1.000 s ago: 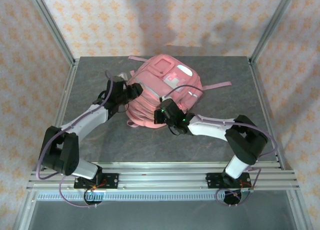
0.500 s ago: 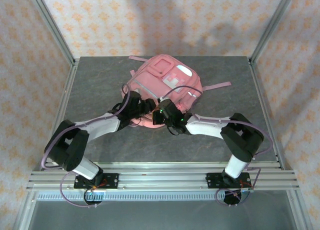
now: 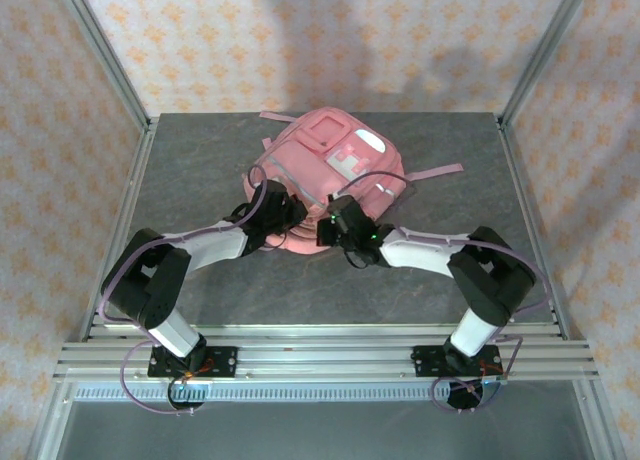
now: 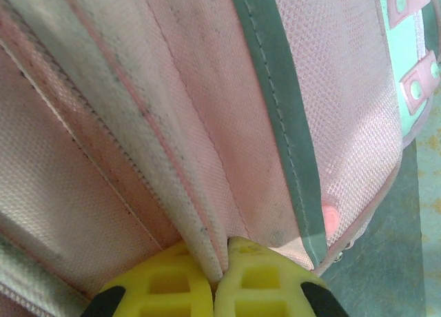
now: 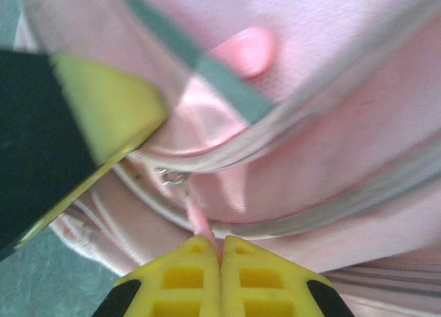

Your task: Pack the student bag

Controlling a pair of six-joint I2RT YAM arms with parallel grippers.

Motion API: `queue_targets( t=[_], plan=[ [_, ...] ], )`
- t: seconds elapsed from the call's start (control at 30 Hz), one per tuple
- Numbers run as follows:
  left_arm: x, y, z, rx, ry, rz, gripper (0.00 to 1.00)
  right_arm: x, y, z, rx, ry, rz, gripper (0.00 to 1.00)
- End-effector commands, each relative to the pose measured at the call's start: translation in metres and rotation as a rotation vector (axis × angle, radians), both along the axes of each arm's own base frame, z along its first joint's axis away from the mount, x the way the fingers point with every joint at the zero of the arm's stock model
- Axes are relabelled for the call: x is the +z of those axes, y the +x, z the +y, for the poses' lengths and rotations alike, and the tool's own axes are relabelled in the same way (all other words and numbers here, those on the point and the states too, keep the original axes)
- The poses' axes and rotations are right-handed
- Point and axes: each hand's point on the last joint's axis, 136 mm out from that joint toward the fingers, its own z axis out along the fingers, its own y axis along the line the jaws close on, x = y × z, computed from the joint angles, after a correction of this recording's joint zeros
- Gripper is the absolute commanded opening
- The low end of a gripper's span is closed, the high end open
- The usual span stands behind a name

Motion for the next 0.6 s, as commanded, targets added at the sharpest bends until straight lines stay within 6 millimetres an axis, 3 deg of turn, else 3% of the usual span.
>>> queue_targets(
  t=[0.0, 0.13, 0.23, 0.37, 0.53, 0.57],
  plan=[
    [0.022, 0.005, 0.002, 0.001, -0.007, -0.081, 0.0, -0.003, 0.023, -0.055, -0.18, -0.051, 0.007, 0.0],
    [0.023, 0.004, 0.004, 0.001, -0.008, -0.084, 0.0, -0.002, 0.041, -0.082, -0.274, -0.04, 0.007, 0.0],
    [0.022, 0.002, 0.003, -0.003, -0.018, -0.082, 0.0, 0.002, 0.051, -0.089, -0.312, -0.026, 0.008, 0.0],
    [0.027, 0.003, -0.003, -0.018, -0.053, -0.088, 0.0, 0.027, 0.042, -0.055, -0.152, 0.076, -0.036, 0.02],
    [0.034, 0.003, -0.006, -0.029, -0.074, -0.096, 0.0, 0.046, 0.013, -0.024, 0.029, 0.074, -0.139, 0.38],
    [0.036, 0.003, -0.007, -0.032, -0.075, -0.098, 0.0, 0.047, 0.009, -0.019, 0.059, 0.077, -0.147, 0.41]
  ],
)
